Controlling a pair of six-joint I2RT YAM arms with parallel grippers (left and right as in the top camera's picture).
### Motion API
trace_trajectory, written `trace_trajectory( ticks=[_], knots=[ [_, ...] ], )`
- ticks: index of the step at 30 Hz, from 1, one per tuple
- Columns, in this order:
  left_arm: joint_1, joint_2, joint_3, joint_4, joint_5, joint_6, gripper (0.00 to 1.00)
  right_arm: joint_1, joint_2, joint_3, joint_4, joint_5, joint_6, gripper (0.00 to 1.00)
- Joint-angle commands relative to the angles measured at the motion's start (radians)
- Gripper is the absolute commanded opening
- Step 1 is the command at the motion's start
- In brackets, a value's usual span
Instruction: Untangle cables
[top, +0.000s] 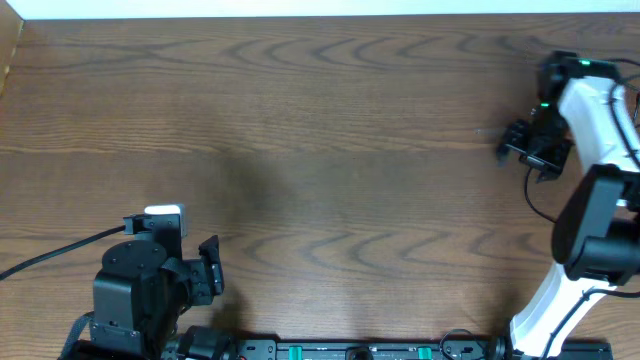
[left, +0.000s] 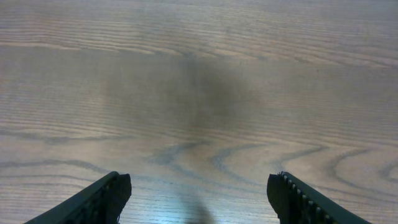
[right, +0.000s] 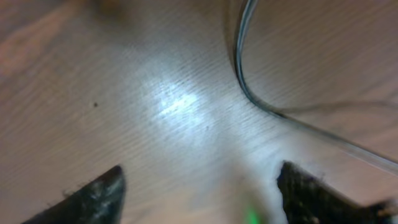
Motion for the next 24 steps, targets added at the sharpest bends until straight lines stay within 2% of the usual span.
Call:
trace_trajectory(
  ticks=[1, 2, 4, 6, 7, 13, 16, 20, 24],
  knots=[
    [0.004, 0.0, 0.0, -0.006, -0.002, 0.002, 0.76, 0.073, -0.006, 0.007, 0.032, 0.216, -0.061, 0.79],
    [0.004, 0.0, 0.0, -0.006, -0.002, 0.002, 0.76, 0.084, -0.006, 0.007, 0.049, 0.214, -0.082, 0.72],
    [0.004, 0.0, 0.0, -0.006, -0.002, 0.002, 0.76, 0.096, -0.006, 0.007, 0.062, 0.214, -0.087, 0.38],
    [0.004, 0.0, 0.0, -0.006, -0.002, 0.002, 0.76, 0.103, -0.006, 0.003, 0.072, 0.198, -0.086, 0.18],
    [0.004, 0.0, 0.0, -0.006, -0.002, 0.002, 0.76, 0.105, -0.006, -0.003, 0.076, 0.183, -0.086, 0.01],
    [0.004, 0.0, 0.0, -0.01, -0.002, 0.002, 0.76, 0.106, -0.006, -0.098, 0.101, 0.134, -0.024, 0.01],
    [0.004, 0.0, 0.0, -0.014, -0.002, 0.001, 0.76, 0.106, -0.011, -0.196, 0.169, 0.136, -0.023, 0.01],
    [0.004, 0.0, 0.0, -0.014, -0.001, 0.001, 0.76, 0.106, -0.058, -0.343, 0.293, 0.159, -0.023, 0.01],
    [0.004, 0.0, 0.0, -0.014, -0.001, 0.001, 0.76, 0.106, -0.211, -0.552, 0.483, 0.182, -0.084, 0.01]
  ],
)
